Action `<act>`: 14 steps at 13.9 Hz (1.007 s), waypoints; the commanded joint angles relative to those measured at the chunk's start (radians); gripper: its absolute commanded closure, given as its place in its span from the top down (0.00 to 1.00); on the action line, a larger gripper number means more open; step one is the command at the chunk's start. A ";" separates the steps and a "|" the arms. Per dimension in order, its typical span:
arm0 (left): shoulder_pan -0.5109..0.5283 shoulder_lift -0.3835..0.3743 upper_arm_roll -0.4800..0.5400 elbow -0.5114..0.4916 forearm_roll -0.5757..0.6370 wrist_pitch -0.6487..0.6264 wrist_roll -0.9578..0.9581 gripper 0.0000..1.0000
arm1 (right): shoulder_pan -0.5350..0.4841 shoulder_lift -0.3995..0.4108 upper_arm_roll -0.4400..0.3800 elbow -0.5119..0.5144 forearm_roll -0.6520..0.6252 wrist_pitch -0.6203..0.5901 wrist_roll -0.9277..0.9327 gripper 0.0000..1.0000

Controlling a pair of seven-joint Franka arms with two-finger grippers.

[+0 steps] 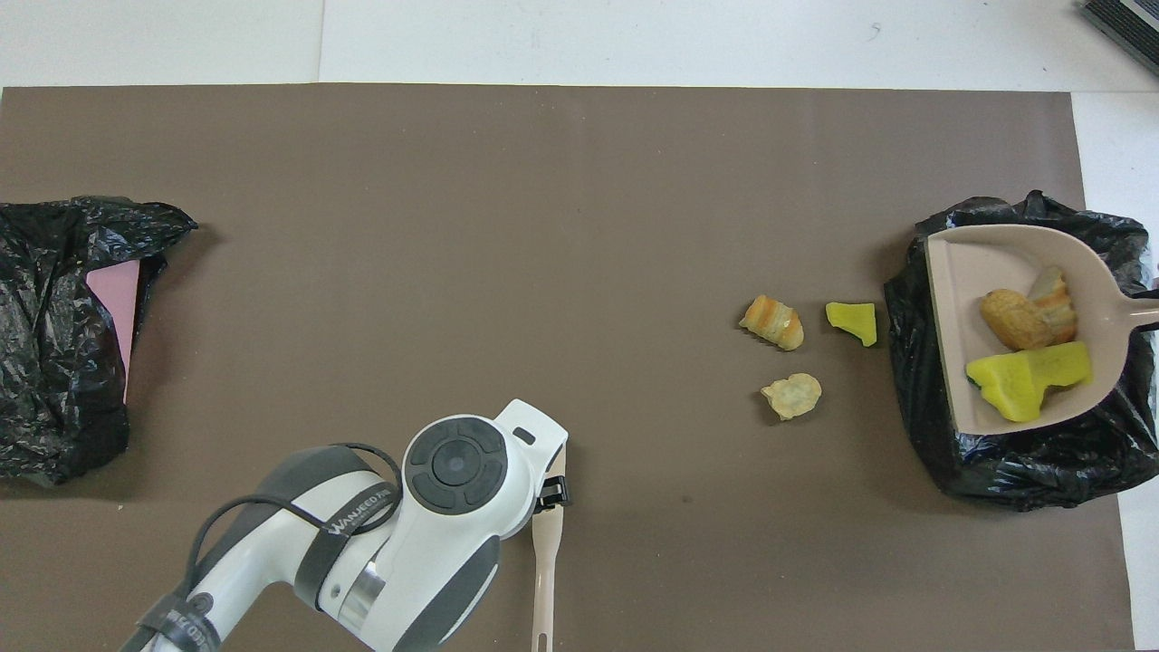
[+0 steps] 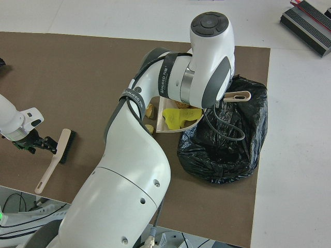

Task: Sweep and dump trash in bin
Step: 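Tip the dustpan with the right gripper while the left gripper withdraws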

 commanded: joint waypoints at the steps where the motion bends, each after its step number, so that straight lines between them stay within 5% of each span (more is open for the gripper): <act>1: 0.087 0.000 -0.006 0.039 0.027 -0.021 0.103 1.00 | -0.053 -0.016 0.011 -0.007 -0.104 0.055 -0.025 0.00; 7: 0.269 0.010 -0.004 0.163 0.073 -0.041 0.325 1.00 | -0.077 -0.059 0.011 -0.110 -0.371 0.230 0.020 0.00; 14: 0.453 0.020 -0.004 0.289 0.104 -0.115 0.516 1.00 | 0.073 -0.204 0.012 -0.324 -0.788 0.234 0.473 0.00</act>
